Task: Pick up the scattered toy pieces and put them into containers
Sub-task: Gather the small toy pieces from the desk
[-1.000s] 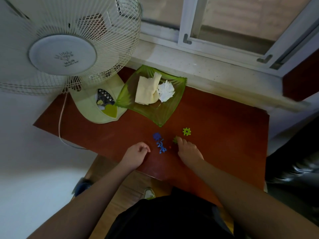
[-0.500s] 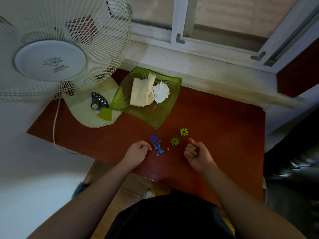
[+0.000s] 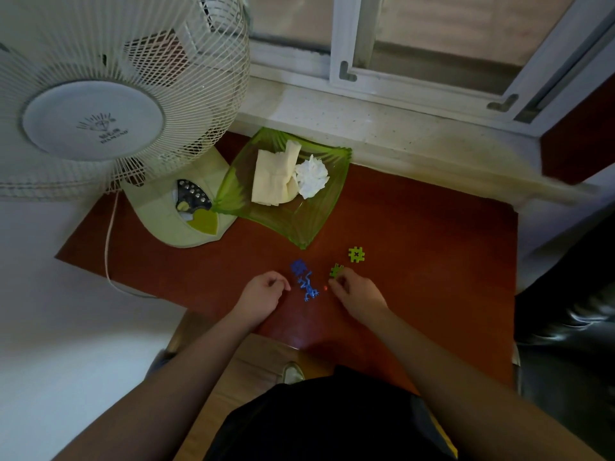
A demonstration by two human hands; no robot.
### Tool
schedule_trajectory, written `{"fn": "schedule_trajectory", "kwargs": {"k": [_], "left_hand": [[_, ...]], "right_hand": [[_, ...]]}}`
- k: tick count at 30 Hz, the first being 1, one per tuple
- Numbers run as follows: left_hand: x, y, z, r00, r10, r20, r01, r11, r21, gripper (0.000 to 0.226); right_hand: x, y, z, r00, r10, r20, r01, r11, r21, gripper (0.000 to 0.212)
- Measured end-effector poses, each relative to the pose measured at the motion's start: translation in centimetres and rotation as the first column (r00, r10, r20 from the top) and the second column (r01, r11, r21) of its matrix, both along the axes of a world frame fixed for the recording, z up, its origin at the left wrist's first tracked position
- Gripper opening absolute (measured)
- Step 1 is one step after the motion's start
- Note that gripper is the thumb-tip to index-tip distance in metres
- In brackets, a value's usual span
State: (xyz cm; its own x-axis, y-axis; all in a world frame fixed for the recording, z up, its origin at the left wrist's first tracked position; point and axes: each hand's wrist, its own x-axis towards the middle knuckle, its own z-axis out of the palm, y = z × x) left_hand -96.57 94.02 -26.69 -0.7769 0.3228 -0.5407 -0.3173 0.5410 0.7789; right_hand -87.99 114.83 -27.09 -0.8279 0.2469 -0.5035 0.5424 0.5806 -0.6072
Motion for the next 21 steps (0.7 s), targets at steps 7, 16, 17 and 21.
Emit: {"fn": "schedule_trajectory", "kwargs": {"k": [7, 16, 17, 21], "left_hand": [[0.2, -1.4, -0.4, 1.000, 0.009, -0.002, -0.009, 1.000, 0.002, 0.031], [0.2, -2.6, -0.5, 1.000, 0.010, -0.006, -0.010, 1.000, 0.003, 0.028], [0.1, -2.7, -0.5, 1.000, 0.008, -0.005, -0.008, 1.000, 0.003, 0.029], [0.0, -2.8, -0.5, 1.000, 0.017, 0.003, -0.017, 1.000, -0.002, 0.030]], "right_hand": [[-1.5, -2.0, -0.6, 0.961, 0.274, 0.049, -0.278, 0.934, 0.223, 0.032], [-2.0, -1.9, -1.2, 0.999, 0.035, -0.016, -0.033, 0.996, 0.084, 0.029], [-2.1, -1.9, -0.8, 0.989, -0.143, -0.035, 0.139, 0.985, -0.104, 0.027], [-2.0, -1.8, 0.9, 0.713, -0.595, 0.371, 0.602, 0.250, -0.758, 0.025]]}}
